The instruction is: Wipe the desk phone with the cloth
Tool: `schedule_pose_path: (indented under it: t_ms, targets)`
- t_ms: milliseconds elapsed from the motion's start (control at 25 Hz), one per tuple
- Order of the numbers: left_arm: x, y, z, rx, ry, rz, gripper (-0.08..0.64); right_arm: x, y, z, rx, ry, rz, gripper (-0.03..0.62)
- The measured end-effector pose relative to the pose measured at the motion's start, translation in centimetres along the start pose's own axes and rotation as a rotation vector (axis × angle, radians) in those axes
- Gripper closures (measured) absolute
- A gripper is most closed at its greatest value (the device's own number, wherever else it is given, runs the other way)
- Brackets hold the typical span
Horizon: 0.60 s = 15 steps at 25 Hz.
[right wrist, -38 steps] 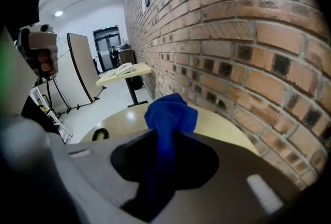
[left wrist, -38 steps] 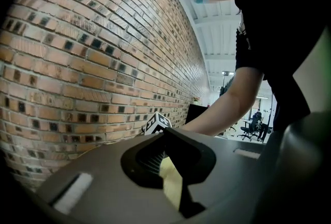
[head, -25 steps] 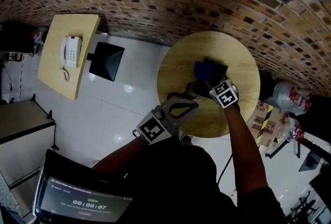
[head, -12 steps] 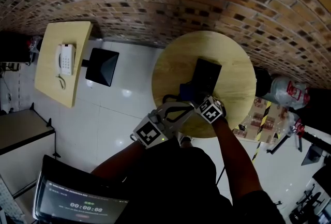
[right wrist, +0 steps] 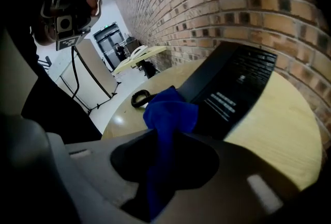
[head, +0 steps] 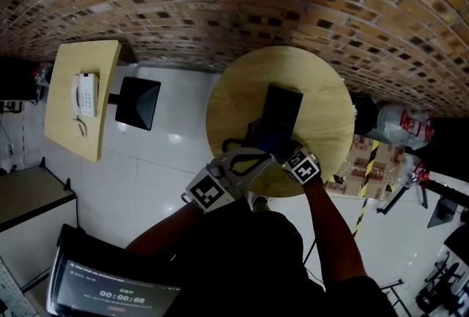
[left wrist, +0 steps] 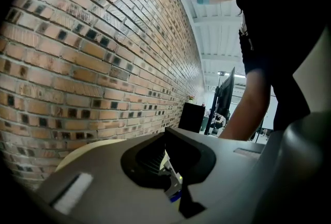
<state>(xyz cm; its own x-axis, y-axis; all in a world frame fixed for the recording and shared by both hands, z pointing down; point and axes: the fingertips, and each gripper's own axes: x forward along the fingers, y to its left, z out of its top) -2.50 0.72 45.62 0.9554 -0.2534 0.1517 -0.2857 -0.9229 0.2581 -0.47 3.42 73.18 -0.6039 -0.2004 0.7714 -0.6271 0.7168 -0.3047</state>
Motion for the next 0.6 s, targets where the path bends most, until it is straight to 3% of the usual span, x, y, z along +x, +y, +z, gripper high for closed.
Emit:
schedule_pose_path:
  t_ms: [360,600]
  targets:
    - [1.6,-0.9,0.0,0.005,0.008,-0.045,0.569,-8.0,-8.6,-1.2,0.123,-0.182,-0.2,0.505]
    - [2.0,-1.4,-0.2,0.008,0.016,-0.058,0.569,-11.4,-16.1,-3.4,0.251,-0.204,-0.37,0.503]
